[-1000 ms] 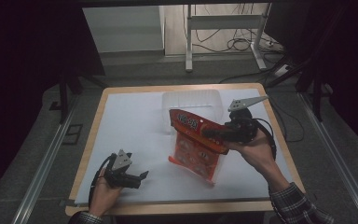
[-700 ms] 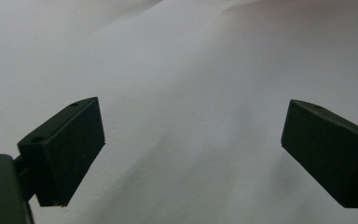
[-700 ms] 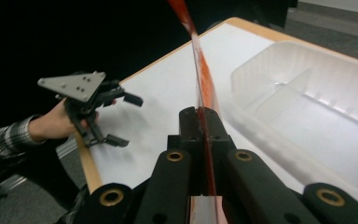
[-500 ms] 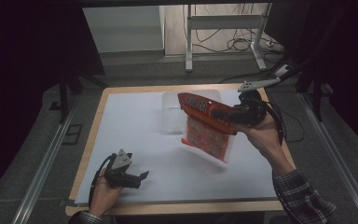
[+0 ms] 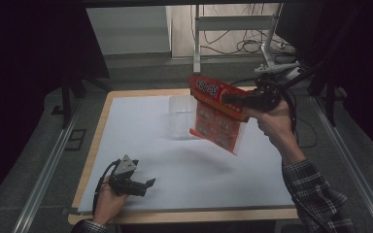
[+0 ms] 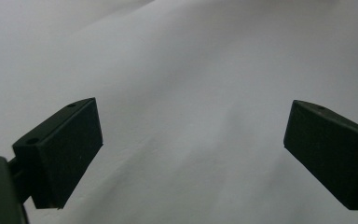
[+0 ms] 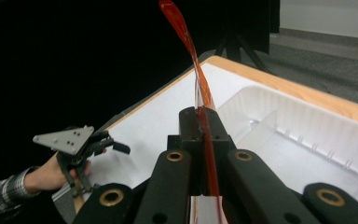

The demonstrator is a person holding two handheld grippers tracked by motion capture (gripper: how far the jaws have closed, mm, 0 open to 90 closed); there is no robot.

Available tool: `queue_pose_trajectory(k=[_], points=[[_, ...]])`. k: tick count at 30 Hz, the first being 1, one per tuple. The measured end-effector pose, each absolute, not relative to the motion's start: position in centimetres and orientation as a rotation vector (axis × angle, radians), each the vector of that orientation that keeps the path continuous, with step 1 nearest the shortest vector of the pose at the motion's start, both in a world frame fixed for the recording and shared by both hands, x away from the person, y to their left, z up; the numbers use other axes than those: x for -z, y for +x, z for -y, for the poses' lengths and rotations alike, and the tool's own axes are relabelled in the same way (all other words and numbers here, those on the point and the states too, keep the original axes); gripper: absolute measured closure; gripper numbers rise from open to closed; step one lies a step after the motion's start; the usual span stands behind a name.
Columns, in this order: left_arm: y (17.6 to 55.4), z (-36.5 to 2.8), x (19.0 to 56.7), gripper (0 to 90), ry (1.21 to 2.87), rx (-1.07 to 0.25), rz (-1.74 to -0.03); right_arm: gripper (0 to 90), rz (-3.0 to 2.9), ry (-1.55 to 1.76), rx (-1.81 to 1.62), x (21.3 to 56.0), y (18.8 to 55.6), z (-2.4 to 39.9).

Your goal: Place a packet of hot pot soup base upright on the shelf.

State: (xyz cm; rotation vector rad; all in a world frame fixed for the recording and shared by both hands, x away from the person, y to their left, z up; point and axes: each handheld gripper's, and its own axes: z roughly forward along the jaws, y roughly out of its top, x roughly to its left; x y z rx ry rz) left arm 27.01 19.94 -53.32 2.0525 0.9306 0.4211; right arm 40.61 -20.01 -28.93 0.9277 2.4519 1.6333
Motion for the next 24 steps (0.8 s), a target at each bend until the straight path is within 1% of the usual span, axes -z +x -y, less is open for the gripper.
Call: queue_pose_trajectory(k=[3,5,9,15,24], points=[[27.0,-20.0,53.3,3.8,2.039,-0.405,-0.929,89.2,-2.441,0.932,-1.633,28.5,41.1,19.8],[27.1,-20.2,53.2,3.7,2.015,-0.366,-0.932,89.2,-2.424,0.937,-1.630,28.1,42.0,19.4],[27.1,-20.4,53.2,3.7,1.997,-0.353,-0.934,89.2,-2.399,0.954,-1.643,27.9,43.0,19.2],[27.1,-20.3,53.2,3.7,2.002,-0.360,-0.931,89.2,-2.357,0.977,-1.641,27.6,45.0,18.8],[27.2,-20.2,53.3,3.7,2.014,-0.367,-0.934,89.2,-2.313,1.024,-1.629,28.3,48.1,18.6]])
